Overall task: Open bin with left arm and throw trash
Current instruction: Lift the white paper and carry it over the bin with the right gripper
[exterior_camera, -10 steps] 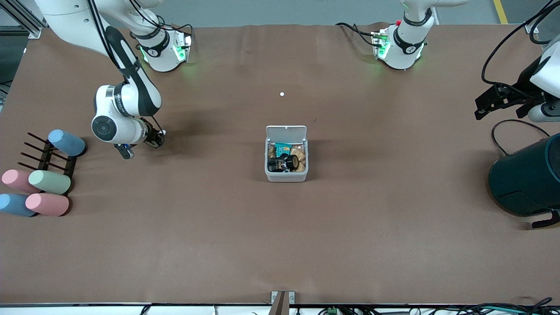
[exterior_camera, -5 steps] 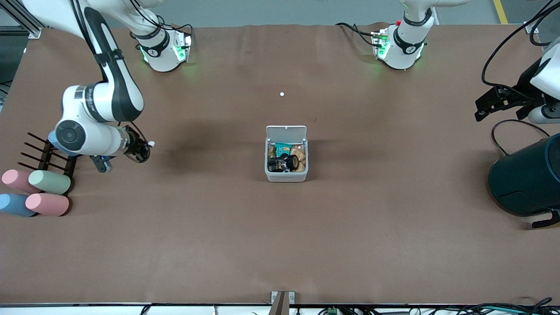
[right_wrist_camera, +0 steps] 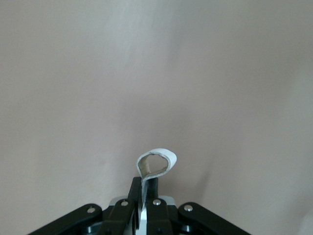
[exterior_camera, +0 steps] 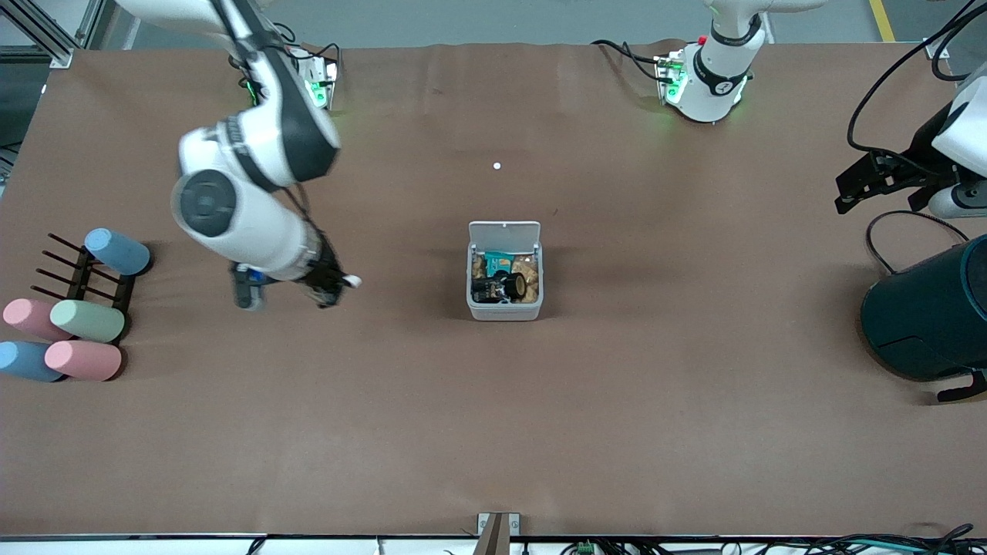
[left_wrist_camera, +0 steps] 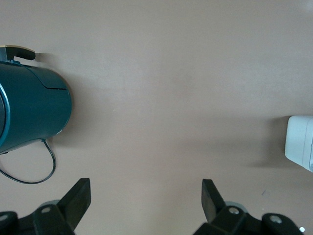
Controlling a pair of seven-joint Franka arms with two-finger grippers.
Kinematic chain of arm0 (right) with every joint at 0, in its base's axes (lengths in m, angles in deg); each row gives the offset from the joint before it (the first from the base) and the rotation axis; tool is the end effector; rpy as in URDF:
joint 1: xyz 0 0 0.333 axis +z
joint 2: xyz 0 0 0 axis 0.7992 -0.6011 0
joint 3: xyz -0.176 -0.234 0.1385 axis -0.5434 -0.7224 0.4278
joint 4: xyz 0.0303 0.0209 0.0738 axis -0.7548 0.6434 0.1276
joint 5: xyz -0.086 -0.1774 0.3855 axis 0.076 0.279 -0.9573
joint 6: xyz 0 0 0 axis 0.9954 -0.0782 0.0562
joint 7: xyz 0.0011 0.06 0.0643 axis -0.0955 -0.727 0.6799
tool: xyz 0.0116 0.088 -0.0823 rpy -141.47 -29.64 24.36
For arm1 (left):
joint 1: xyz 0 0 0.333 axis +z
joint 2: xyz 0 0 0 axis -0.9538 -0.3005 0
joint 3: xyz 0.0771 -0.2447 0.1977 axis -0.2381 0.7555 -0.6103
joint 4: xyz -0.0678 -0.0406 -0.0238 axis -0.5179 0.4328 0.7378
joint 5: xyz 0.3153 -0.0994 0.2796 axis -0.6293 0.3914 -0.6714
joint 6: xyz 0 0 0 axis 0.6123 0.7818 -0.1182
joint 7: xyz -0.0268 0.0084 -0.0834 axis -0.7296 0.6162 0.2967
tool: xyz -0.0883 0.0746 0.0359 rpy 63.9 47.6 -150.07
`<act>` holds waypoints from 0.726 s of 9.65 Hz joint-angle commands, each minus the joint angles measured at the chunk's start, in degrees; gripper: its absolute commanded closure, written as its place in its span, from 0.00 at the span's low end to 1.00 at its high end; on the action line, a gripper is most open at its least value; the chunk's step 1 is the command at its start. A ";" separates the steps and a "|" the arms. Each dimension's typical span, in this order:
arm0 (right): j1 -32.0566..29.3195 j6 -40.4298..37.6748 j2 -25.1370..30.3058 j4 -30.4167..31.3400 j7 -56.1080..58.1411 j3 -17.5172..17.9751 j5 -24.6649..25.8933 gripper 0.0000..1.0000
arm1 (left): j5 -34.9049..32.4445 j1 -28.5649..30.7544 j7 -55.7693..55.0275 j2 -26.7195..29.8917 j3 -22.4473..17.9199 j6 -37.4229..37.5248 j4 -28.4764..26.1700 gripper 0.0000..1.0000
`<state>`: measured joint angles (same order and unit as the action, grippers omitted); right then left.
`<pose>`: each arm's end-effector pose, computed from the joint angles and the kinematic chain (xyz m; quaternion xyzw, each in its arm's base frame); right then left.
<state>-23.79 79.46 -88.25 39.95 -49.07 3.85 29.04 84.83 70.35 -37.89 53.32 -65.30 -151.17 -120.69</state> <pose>0.6368 0.3167 0.3841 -0.7715 0.6336 0.0577 0.0031 0.5911 -0.0544 0.6347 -0.9996 -0.0011 -0.0246 0.0102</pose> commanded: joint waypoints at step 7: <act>14.40 11.78 -13.60 -12.07 -13.56 -0.47 -2.28 1.00 | 0.86 0.14 0.37 -0.59 0.16 0.11 1.33 0.00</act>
<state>-11.20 90.85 -100.29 29.16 -61.50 3.88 27.33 84.84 70.34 -37.89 53.29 -65.21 -151.17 -120.61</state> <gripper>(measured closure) 0.921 0.000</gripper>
